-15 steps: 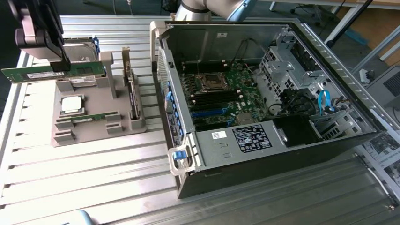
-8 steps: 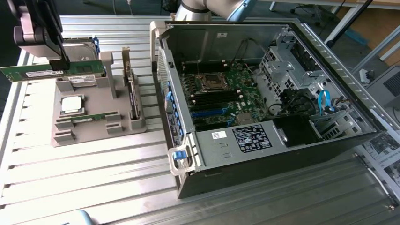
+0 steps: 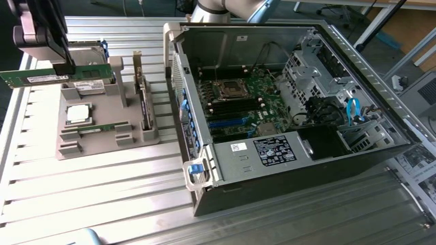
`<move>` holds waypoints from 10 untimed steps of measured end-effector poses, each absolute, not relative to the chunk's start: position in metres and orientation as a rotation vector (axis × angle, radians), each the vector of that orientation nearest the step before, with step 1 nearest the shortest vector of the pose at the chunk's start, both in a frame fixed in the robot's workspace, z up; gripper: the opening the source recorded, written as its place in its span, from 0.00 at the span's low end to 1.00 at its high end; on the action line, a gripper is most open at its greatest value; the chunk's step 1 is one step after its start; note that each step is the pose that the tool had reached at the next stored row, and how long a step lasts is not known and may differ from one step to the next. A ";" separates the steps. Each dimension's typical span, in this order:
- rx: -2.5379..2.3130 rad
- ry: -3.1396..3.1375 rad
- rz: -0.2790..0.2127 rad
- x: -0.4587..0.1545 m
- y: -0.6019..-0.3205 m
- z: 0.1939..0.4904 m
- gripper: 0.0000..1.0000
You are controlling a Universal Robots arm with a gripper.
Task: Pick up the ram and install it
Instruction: 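Pick up the ram and move it above insertion slot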
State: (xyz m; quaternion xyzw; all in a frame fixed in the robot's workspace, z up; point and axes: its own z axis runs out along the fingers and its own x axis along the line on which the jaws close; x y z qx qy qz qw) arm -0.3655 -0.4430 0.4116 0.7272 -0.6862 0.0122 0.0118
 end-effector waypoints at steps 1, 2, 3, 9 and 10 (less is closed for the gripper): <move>2.268 -2.140 0.038 -0.366 -0.443 0.412 0.13; 2.268 -2.140 0.038 -0.366 -0.443 0.413 0.13; 2.268 -2.140 0.038 -0.366 -0.443 0.413 0.13; 2.268 -2.140 0.038 -0.366 -0.443 0.416 0.13; 2.268 -2.140 0.038 -0.366 -0.443 0.416 0.13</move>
